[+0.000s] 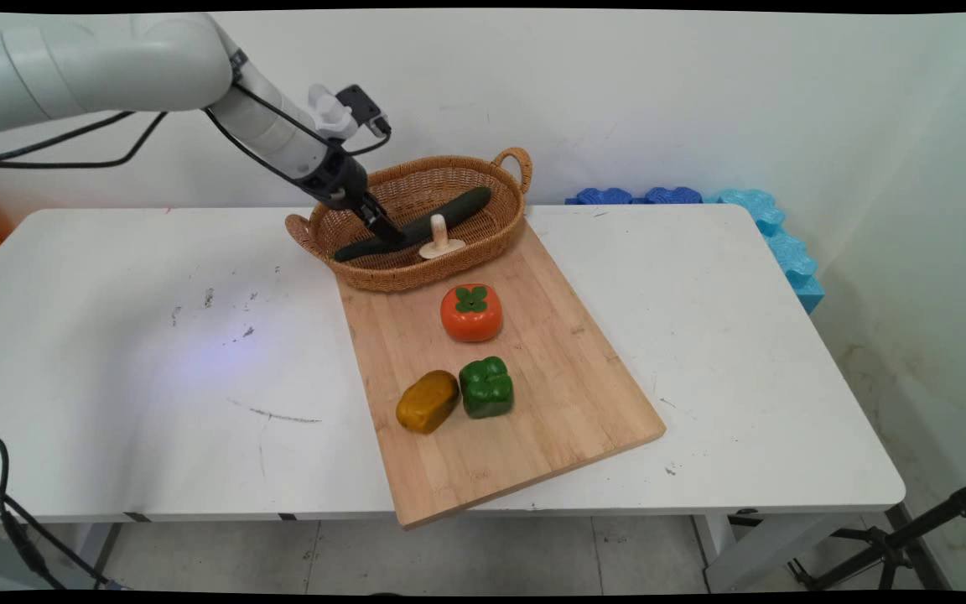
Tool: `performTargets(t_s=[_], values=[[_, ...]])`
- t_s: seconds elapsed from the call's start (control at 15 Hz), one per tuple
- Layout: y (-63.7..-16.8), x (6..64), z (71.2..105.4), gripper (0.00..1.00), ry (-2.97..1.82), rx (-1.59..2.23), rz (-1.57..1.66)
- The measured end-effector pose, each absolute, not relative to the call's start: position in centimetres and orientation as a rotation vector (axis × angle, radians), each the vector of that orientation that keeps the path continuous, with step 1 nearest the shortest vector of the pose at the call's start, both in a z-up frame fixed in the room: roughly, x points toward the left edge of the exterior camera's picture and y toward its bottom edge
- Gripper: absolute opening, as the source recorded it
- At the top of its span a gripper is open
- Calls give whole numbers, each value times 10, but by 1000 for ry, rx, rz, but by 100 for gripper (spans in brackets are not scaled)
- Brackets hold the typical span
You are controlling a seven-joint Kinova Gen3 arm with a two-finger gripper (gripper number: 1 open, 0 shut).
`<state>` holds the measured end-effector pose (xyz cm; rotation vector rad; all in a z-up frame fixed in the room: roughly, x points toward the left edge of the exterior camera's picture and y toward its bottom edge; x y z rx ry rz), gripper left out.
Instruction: Pick up the cucumber from the vegetable basket, then place the picked object on the cutting board
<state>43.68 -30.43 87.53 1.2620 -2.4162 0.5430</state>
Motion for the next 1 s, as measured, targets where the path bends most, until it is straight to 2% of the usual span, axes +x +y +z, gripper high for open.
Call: performTargets(t_s=[0.33,0.4,1.0], values=[[-311,436,863,100,-2427,1268,529],[-312,436,861,0,-2429,1271,527],[-313,439,861,0,-2415,1325,527]])
